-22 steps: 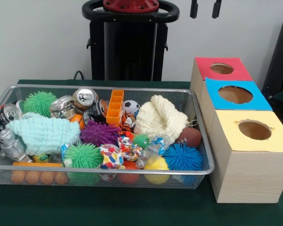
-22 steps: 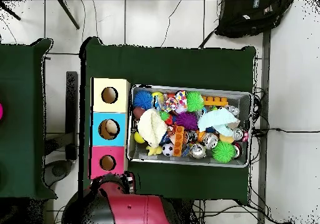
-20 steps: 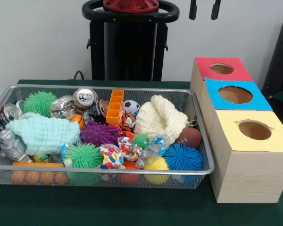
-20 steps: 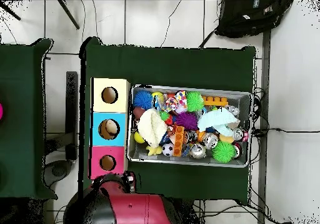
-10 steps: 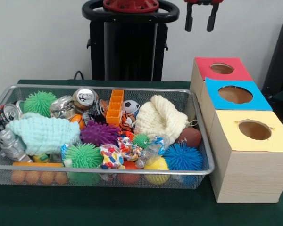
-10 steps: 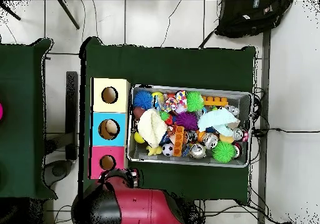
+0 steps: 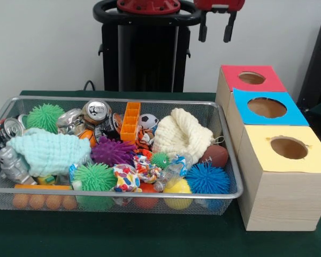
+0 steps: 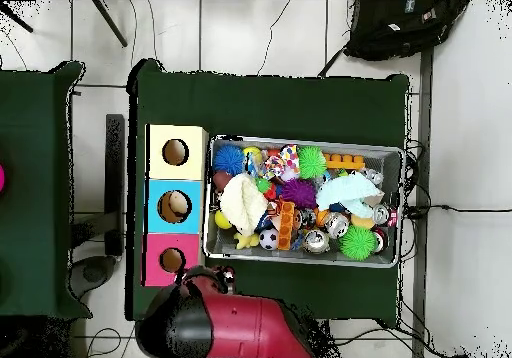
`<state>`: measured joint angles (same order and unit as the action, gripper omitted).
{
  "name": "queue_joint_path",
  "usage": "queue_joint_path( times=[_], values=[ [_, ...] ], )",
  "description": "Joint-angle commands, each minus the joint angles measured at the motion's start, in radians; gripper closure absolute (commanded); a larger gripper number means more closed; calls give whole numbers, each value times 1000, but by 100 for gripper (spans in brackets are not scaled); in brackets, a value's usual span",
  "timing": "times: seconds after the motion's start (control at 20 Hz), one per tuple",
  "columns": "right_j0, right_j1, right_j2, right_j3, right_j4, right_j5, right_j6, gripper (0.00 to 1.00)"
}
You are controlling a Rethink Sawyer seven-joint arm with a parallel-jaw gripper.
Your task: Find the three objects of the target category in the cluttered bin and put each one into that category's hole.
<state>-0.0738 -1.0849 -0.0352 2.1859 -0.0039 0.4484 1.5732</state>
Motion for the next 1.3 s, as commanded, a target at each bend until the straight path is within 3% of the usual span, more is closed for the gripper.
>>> queue_joint_path(
  times=[0.05,0.4,0.8,1.0,1.3],
  values=[
    [-40,64,25,-79,-17,-39,129,0],
    [-25,66,18,-94,-10,-15,146,0],
    [-44,99,54,-95,17,-53,143,0],
    [-63,97,80,-106,45,-15,128,0],
    [-71,105,83,-153,22,15,100,0]
  ],
)
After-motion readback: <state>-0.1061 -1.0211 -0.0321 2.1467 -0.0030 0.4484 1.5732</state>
